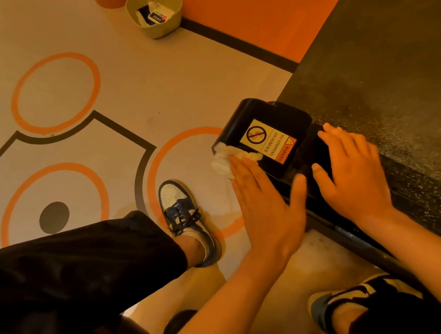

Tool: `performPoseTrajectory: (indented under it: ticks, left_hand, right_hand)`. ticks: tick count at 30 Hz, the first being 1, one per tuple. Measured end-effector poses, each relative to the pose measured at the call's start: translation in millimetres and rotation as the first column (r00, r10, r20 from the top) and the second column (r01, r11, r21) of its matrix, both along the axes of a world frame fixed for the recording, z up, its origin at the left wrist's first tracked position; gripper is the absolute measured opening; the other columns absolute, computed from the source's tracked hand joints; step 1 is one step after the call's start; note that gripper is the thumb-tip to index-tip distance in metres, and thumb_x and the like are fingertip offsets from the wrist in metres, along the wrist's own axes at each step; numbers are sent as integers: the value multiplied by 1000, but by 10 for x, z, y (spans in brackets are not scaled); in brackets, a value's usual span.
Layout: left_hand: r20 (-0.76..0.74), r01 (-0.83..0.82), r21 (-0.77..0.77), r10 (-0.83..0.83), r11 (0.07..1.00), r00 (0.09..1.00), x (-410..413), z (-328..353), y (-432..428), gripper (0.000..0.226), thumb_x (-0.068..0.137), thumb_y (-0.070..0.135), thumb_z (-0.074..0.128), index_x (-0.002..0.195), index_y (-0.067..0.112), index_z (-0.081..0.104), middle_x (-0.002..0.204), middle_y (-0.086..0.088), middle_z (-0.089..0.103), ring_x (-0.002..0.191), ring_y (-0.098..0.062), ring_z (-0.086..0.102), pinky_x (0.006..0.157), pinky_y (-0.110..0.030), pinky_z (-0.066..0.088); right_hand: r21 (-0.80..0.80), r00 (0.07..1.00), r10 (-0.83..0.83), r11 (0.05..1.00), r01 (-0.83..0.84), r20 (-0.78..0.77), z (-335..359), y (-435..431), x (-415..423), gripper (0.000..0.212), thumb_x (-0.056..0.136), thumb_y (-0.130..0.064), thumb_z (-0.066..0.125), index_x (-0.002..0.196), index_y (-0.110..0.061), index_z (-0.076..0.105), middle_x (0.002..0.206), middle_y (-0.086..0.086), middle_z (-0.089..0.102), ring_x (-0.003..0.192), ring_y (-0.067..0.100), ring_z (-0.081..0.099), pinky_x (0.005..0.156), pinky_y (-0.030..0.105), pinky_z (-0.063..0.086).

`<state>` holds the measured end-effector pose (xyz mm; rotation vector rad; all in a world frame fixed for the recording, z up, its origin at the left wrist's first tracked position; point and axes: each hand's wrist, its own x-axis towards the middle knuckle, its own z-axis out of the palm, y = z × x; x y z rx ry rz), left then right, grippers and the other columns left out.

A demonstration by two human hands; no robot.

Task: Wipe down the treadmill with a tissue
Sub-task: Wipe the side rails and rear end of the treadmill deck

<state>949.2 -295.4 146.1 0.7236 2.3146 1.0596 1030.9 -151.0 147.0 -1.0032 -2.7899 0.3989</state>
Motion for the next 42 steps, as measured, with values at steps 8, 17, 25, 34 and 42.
performPoseTrajectory:
  ticks: [8, 17, 25, 34, 42]
  left_hand:
    - [182, -77, 71, 63, 994, 981, 164, 230, 48, 101, 90, 82, 17, 161, 23, -23, 167, 8, -34, 152, -4, -29, 129, -39, -11]
    - [253, -211, 40, 194, 977, 948, -12, 235, 243, 105, 87, 86, 12, 160, 20, -23, 167, 6, -33, 153, -7, -28, 128, -38, -13]
    - [251, -6, 160, -35, 987, 967, 506, 268, -44, 104, 85, 92, 15, 156, 32, -31, 165, 14, -35, 152, -1, -27, 128, -35, -12]
    - [288, -287, 9, 273, 958, 918, -557, 127, 245, 80, 108, 57, 28, 166, 11, -2, 174, -4, -7, 159, -20, -11, 130, -45, -5]
    - [192, 88, 82, -102, 993, 976, 475, 163, -149, 112, 80, 96, 8, 161, 25, -23, 162, 16, -40, 151, -1, -30, 127, -32, -14]
  right_hand:
    - [-5, 1000, 7, 1000, -7, 17, -5, 20, 3, 68, 95, -45, 38, 150, -6, 45, 159, 12, 43, 143, 36, 40, 111, 54, 36]
    - [5, 1000, 13, 1000, -13, -1, -20, 12, 9, 65, 96, -44, 40, 149, -7, 47, 158, 12, 44, 142, 36, 41, 110, 53, 35]
    - [1, 1000, 13, 1000, -13, 4, -3, 13, 7, 67, 95, -45, 40, 149, -6, 46, 159, 13, 43, 143, 36, 41, 111, 54, 34]
    - [9, 1000, 10, 1000, -10, 10, -8, 20, -2, 67, 95, -45, 40, 149, -6, 46, 157, 13, 44, 141, 37, 41, 109, 53, 36]
    - [7, 1000, 8, 1000, -9, 15, -21, 25, -8, 70, 93, -47, 39, 149, -6, 46, 158, 14, 44, 140, 38, 42, 108, 54, 36]
